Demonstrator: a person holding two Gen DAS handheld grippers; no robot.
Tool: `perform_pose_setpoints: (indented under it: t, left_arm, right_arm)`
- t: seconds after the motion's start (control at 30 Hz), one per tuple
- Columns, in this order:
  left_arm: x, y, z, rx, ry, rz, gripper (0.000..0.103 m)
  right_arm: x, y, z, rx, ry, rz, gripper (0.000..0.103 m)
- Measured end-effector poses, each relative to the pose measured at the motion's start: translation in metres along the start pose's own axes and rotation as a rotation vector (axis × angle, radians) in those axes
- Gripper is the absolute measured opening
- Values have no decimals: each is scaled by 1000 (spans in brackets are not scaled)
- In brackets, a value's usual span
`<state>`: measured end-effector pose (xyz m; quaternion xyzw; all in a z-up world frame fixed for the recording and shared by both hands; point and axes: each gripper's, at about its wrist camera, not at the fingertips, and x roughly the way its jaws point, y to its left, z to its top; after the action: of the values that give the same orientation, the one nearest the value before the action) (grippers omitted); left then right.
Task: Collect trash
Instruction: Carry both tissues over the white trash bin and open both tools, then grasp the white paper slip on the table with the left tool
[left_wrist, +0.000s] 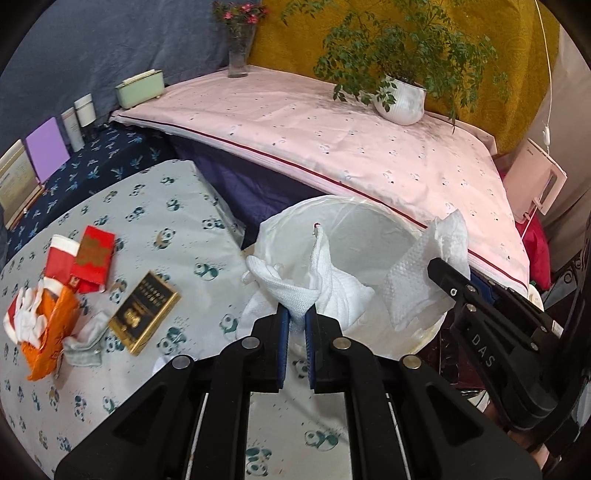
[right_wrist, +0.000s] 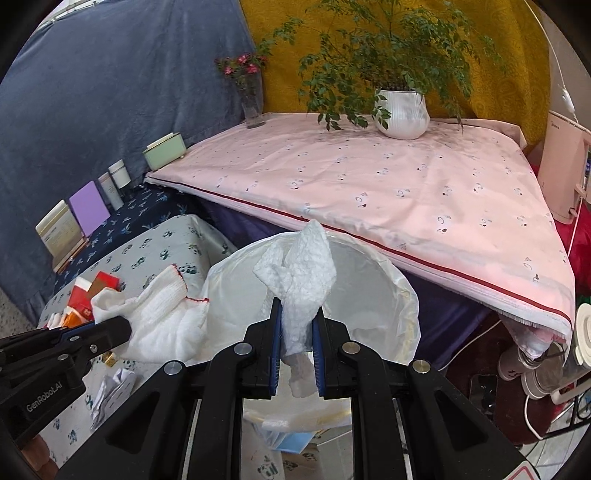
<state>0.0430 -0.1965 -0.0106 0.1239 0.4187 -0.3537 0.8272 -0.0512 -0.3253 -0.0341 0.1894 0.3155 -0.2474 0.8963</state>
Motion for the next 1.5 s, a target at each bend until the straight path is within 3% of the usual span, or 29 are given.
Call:
perform_pose_setpoints:
  t: [0.27,0.33,0.4,0.53,0.6,0.67,0.77,1.1,1.3,1.5]
  left_arm:
    - [23,-10,14,5,13,-50,12]
    - [28,-9,14,3,13,-33,21]
    - [28,-7,14,-3,7,-25,36]
    - [28,-1,14,-10,2,-6,45]
    - [28,2,13,-18,5,-2,47]
    - [27,7,13,-27,4,4,48]
    - [23,12,12,-41,-5,17,58]
    - [11,35,0,-86,-9,57,64]
    - [-2,57,-15,-124,-18,100,72]
    - [-11,83,-37,-172,3,135,74]
  right_arm:
    - [15,-9,3,13,15,-17,14]
    - [17,-8,4,13,18,-17,14]
    - [19,-8,5,12,18,-18,15]
    - [19,-4,6,1,10,-19,17]
    - [20,-2,6,-2,10,-17,19]
    - [19,0,7,-2,7,-15,28]
    - [16,4,8,-11,-7,-20,38]
    - [4,19,11,-32,-28,-7,43]
    - [-6,38,9,-60,-38,11,48]
    - [-11,60,1,-90,-28,42,49]
